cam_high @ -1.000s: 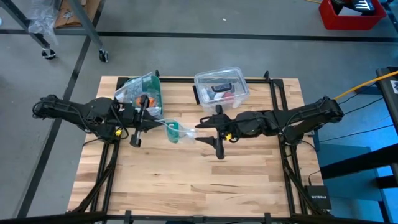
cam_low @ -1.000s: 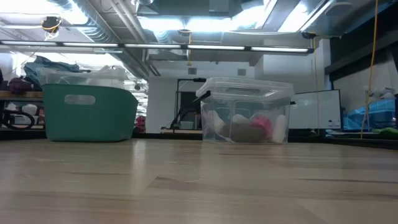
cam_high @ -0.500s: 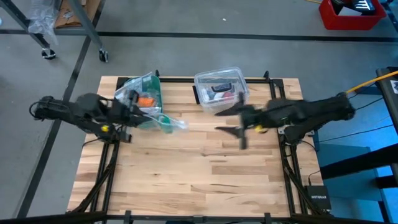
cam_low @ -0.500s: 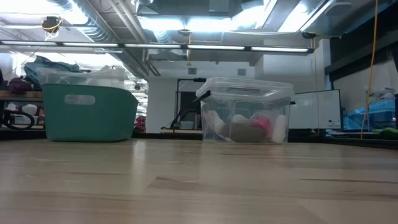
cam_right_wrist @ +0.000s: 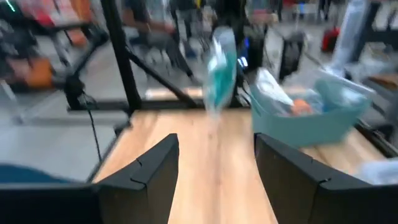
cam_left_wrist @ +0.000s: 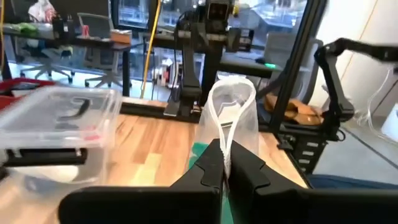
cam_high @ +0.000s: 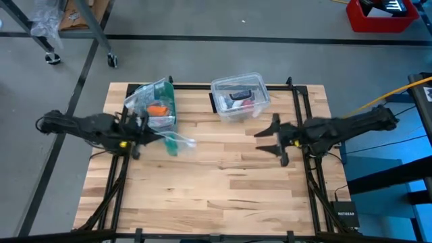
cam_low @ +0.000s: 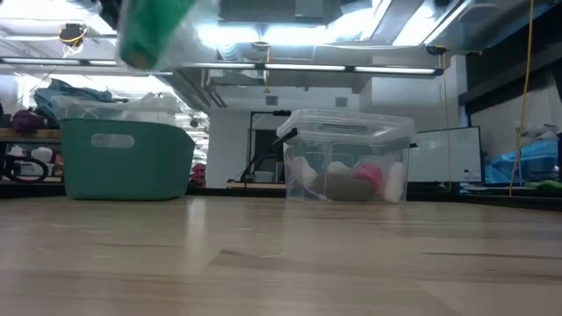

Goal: Roll bandage
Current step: Close the transparent zip bag

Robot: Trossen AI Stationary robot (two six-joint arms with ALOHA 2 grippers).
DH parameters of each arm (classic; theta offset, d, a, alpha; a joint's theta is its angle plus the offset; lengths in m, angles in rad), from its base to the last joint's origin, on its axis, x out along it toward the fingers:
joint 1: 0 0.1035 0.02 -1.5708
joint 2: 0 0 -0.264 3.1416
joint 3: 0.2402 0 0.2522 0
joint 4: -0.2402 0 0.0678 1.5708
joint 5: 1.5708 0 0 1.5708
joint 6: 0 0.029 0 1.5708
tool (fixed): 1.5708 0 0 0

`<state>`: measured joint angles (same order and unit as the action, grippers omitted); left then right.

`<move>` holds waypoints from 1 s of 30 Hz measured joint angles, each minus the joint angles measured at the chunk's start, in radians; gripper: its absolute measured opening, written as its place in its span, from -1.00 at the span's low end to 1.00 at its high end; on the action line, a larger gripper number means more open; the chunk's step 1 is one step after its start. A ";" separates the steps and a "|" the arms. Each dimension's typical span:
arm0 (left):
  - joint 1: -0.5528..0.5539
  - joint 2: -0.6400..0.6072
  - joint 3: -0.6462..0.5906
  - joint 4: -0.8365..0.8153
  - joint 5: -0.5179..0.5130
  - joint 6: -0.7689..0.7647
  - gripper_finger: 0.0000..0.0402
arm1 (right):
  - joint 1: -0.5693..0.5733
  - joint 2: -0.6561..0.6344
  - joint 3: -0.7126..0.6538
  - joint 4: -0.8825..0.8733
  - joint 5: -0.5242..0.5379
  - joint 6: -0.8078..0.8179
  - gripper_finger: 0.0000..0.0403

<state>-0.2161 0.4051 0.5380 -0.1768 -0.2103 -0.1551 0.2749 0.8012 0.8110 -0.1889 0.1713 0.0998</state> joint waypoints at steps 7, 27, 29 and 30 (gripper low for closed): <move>0.000 0.125 -0.266 0.515 0.000 -0.048 -1.00 | 0.000 0.046 -0.462 0.778 -0.007 0.074 0.05; 0.000 0.589 -0.297 1.054 0.001 -0.083 -1.00 | -0.001 0.592 -0.304 1.217 0.143 0.109 0.05; 0.000 0.613 -0.289 1.052 0.001 -0.084 -1.00 | -0.001 0.634 -0.262 1.199 0.140 0.108 0.05; 0.000 0.623 -0.286 1.052 0.001 -0.084 -1.00 | -0.001 0.653 -0.240 1.186 0.141 0.108 0.05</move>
<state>-0.2165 1.0283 0.2521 0.8753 -0.2090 -0.2393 0.2741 1.4540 0.5709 0.9970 0.3122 0.2081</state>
